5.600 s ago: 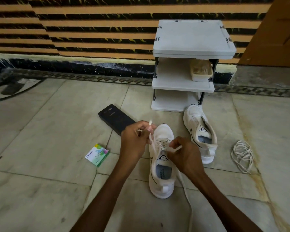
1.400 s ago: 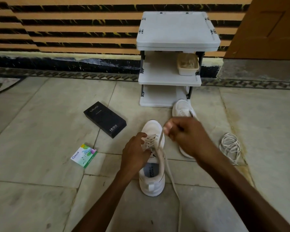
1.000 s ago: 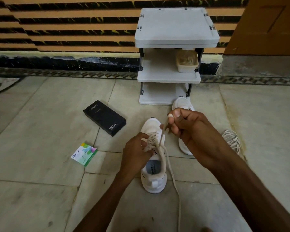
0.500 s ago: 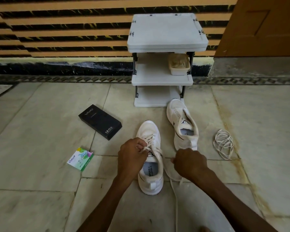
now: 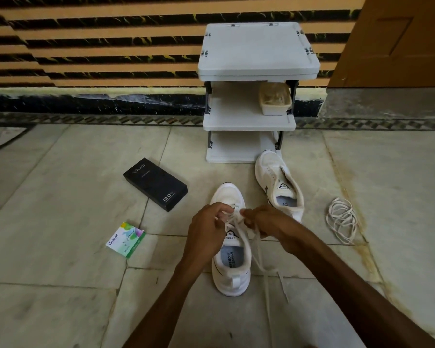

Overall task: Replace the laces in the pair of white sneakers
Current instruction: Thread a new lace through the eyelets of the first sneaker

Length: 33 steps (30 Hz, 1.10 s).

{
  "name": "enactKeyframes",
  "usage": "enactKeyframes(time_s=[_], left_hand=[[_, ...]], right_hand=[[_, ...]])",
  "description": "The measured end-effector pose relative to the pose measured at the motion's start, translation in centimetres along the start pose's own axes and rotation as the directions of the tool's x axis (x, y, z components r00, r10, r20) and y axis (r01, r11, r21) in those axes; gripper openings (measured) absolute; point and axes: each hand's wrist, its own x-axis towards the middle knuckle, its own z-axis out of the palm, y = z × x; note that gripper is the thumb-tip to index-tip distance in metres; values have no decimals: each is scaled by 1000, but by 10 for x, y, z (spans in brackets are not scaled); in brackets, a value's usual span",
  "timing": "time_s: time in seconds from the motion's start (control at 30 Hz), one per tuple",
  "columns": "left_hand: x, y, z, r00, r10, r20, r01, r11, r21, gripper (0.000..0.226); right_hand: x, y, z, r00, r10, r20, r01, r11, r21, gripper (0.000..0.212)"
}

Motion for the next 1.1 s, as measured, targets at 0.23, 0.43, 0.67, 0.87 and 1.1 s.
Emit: enactKeyframes(time_s=[0.23,0.43,0.67,0.87,1.1], left_hand=[[12,22,7,985,71,157,-91,988,122,21],[26,41,-17,920,266,-287,-272,962,20,19],[30,45,-17,922,188,-338,-230,969,-87,25],[16,32,-14,990,-72,-119,22,927,-376,40],[-11,17,-11,963,-73,258,150,944,-295,24]], right_hand=[[-59,-36,-32,934,-348,-77,322,916,-240,40],[-75,-13,-37,936,-352,-20,281,779,-561,13],[-45,19,-19,981,-97,169,194,586,-787,8],[-36,12,-7,963,-268,26,268,963,-11,6],[-27,5,-3,958,-184,-221,270,838,473,6]])
